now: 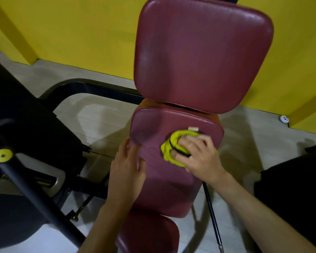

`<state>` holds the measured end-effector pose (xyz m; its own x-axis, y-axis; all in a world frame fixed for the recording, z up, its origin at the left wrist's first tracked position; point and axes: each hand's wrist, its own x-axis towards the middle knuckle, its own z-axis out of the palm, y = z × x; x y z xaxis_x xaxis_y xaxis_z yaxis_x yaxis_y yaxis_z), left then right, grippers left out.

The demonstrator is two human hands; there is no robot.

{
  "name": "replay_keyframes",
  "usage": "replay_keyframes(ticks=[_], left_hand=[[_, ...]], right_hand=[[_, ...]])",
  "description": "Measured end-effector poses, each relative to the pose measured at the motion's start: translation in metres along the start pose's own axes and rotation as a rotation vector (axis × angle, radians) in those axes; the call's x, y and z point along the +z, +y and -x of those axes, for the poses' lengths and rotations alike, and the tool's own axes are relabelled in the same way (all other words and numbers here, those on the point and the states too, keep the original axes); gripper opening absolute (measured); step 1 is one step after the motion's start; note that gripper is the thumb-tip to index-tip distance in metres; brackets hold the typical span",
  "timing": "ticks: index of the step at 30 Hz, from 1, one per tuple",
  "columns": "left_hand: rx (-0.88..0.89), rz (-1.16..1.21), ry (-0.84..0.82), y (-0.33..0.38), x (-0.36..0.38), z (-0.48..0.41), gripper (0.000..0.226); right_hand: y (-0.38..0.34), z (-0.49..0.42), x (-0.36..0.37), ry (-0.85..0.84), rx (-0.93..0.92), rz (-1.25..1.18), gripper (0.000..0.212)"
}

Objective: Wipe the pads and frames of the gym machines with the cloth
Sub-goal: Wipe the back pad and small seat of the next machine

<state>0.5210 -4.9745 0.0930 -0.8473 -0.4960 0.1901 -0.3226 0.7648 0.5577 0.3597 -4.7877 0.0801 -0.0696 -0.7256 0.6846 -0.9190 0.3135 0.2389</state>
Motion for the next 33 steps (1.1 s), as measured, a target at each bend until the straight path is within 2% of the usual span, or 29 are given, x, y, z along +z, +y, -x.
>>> replay_keyframes(ticks=[3, 6, 8, 10, 12, 16, 18, 21, 23, 25, 30, 33], left_hand=[[-0.002, -0.009, -0.002, 0.003, 0.008, -0.003, 0.039], [0.024, -0.061, 0.015, 0.004, 0.008, -0.005, 0.038], [0.031, -0.068, 0.013, 0.004, 0.008, -0.004, 0.039], [0.039, -0.065, -0.003, 0.003, 0.009, -0.004, 0.042], [0.04, -0.051, -0.008, 0.002, 0.012, -0.003, 0.043], [0.024, -0.011, -0.006, 0.004, 0.016, -0.006, 0.042], [0.029, -0.005, -0.001, 0.006, 0.016, -0.007, 0.043], [0.016, -0.045, 0.015, 0.008, 0.015, -0.006, 0.045], [-0.01, -0.078, 0.028, 0.009, 0.014, -0.006, 0.047], [-0.026, -0.094, 0.025, 0.008, 0.012, -0.006, 0.048], [0.004, -0.09, 0.016, 0.002, 0.017, -0.009, 0.04], [0.016, -0.062, 0.046, 0.0, 0.014, -0.009, 0.038]], right_hand=[[-0.006, 0.057, 0.006, -0.245, -0.18, -0.017, 0.024], [0.001, 0.06, -0.001, -0.325, -0.282, 0.021, 0.024], [0.013, 0.037, -0.013, -0.229, -0.212, 0.045, 0.017], [0.028, 0.007, -0.028, -0.051, -0.041, 0.074, 0.008], [0.038, -0.013, -0.035, 0.085, 0.087, 0.104, 0.01], [0.029, 0.008, -0.019, 0.135, 0.169, 0.106, 0.024], [0.012, 0.042, -0.005, 0.048, 0.132, 0.062, 0.024], [-0.008, 0.091, 0.005, -0.243, -0.097, 0.043, 0.024], [-0.01, 0.1, 0.003, -0.352, -0.201, 0.058, 0.028], [-0.003, 0.081, -0.004, -0.278, -0.144, 0.058, 0.023], [0.025, -0.007, -0.023, 0.133, 0.206, 0.066, 0.016], [0.018, -0.01, -0.011, 0.18, 0.197, 0.071, 0.018]])
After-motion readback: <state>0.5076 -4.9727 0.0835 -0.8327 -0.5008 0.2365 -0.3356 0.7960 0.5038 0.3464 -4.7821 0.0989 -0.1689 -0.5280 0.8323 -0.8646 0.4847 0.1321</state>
